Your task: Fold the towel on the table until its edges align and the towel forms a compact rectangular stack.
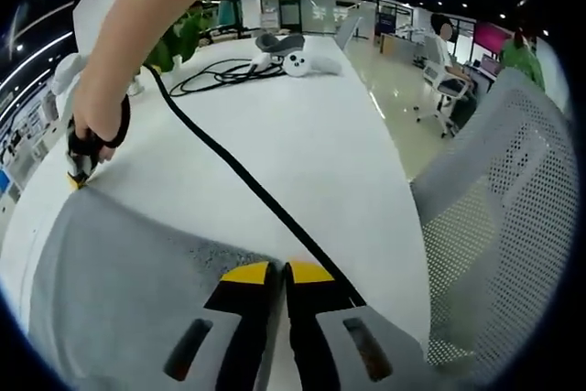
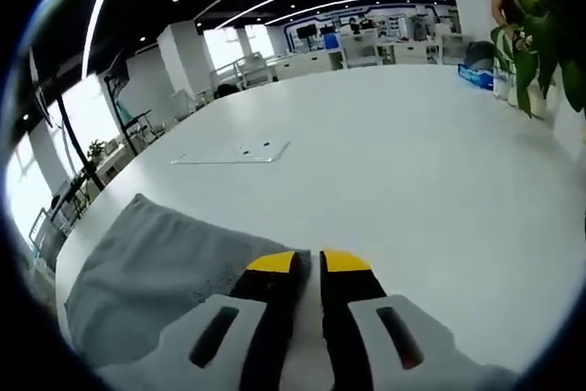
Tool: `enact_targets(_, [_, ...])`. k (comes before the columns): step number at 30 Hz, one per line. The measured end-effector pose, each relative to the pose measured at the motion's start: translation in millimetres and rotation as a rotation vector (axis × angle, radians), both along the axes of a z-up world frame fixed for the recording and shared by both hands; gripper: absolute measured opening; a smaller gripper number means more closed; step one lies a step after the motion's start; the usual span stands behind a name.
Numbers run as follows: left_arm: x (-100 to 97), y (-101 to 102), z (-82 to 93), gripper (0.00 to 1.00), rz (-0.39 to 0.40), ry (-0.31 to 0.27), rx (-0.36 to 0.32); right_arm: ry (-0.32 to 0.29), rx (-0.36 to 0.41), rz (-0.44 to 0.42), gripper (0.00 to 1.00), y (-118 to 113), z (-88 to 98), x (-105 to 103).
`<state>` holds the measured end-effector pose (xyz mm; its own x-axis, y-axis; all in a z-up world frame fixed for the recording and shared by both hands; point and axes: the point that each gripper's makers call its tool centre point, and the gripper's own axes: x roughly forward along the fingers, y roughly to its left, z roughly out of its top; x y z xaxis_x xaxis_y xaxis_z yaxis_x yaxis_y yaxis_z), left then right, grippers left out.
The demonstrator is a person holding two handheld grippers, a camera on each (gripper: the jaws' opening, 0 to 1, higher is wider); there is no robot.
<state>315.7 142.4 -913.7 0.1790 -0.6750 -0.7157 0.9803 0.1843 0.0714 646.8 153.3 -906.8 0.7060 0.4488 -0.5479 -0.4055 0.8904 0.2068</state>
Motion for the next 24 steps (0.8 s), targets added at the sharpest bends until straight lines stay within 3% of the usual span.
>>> enact_targets(5, [-0.1, -0.1, -0.8, 0.07, -0.004, 0.000, 0.000, -0.018, -0.060, 0.055, 0.03, 5.8, -1.6, -1.4])
enact_targets(7, [-0.5, -0.5, -1.1, 0.07, -0.035, -0.044, 0.017, -0.019, -0.053, 0.051, 0.03, 5.2, -2.4, -1.0])
enact_targets(20, [1.8, 2.0, 1.6, 0.01, 0.019, -0.006, -0.029, -0.040, -0.033, 0.053, 0.00, 7.9, -3.4, 2.2])
enact_targets(24, [4.2, 3.0, 5.0, 0.00, 0.050, 0.024, -0.058, -0.009, -0.002, 0.032, 0.00, 7.6, -2.1, 3.0])
